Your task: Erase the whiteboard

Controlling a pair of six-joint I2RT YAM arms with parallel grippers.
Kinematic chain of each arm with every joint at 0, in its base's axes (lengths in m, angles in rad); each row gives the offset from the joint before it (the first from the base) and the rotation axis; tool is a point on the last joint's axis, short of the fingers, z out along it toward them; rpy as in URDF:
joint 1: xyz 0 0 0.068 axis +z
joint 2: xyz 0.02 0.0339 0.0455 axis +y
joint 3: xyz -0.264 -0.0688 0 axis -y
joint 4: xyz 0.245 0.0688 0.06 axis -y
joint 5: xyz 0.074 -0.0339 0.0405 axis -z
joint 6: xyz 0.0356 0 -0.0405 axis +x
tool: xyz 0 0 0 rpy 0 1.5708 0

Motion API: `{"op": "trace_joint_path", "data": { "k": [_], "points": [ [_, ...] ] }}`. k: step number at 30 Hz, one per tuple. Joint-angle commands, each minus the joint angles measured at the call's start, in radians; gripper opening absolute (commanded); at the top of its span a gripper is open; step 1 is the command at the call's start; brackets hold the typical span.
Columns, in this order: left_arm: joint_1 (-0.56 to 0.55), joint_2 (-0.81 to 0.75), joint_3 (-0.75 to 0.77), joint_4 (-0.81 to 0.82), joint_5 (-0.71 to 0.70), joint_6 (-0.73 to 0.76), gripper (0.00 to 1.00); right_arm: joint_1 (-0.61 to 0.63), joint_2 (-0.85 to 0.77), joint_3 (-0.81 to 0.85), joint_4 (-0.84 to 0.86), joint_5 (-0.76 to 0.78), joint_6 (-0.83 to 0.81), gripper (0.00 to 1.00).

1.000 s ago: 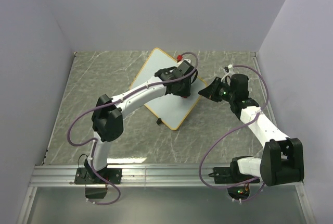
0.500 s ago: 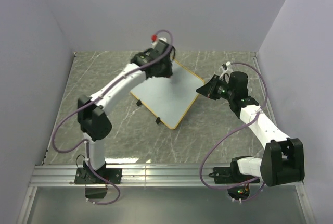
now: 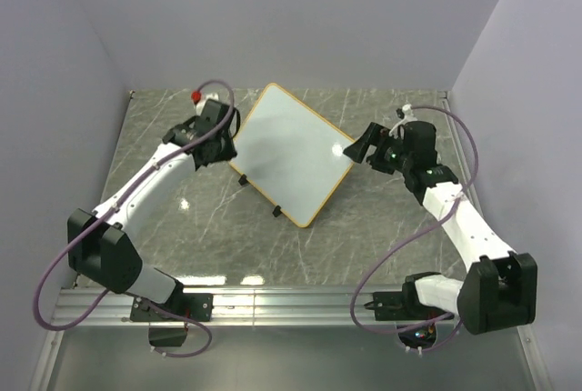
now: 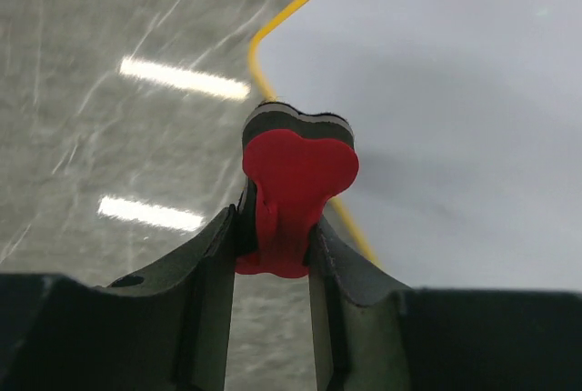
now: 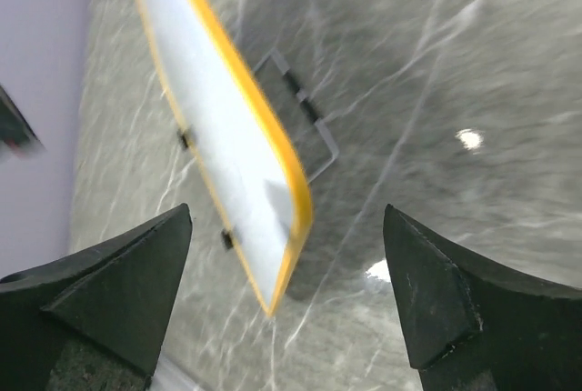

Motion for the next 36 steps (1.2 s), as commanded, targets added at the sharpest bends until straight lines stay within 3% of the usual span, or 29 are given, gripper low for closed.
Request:
{"op": "trace_joint_path", "data": {
  "k": [1, 4, 9, 12, 13, 15, 20, 26, 32, 36],
  "points": [
    [0.028, -0.061, -0.153, 0.046, -0.018, -0.002, 0.0, 0.005, -0.073, 0.098, -0.1, 0.201, -0.008, 0.93],
    [0.048, -0.097, -0.273, 0.072, -0.029, -0.007, 0.02, 0.006, -0.115, 0.123, -0.177, 0.305, 0.02, 0.93],
    [0.06, -0.097, -0.386, 0.096, -0.042, -0.03, 0.24, 0.005, -0.198, 0.12, -0.254, 0.382, 0.093, 0.93],
    [0.062, -0.084, -0.433, 0.128, -0.019, -0.037, 0.58, 0.005, -0.253, 0.071, -0.23, 0.349, 0.13, 0.93],
    [0.062, -0.072, -0.451, 0.138, -0.012, -0.033, 0.74, 0.003, -0.261, 0.059, -0.233, 0.347, 0.133, 0.93],
    [0.062, -0.05, -0.472, 0.147, -0.001, -0.037, 0.86, 0.003, -0.278, 0.053, -0.254, 0.348, 0.129, 0.94],
    [0.062, -0.01, -0.5, 0.153, 0.034, -0.073, 0.99, 0.011, -0.349, 0.031, -0.311, 0.379, 0.113, 0.95],
    [0.062, -0.065, -0.457, 0.073, 0.04, -0.105, 1.0, 0.013, -0.452, -0.024, -0.367, 0.391, 0.144, 0.95],
    [0.062, -0.182, -0.258, -0.034, 0.06, -0.073, 1.0, 0.014, -0.551, 0.019, -0.44, 0.411, 0.182, 0.95],
    [0.062, -0.216, -0.038, -0.107, 0.077, -0.04, 0.99, 0.014, -0.607, 0.06, -0.461, 0.28, 0.207, 0.93]
  ]
}}
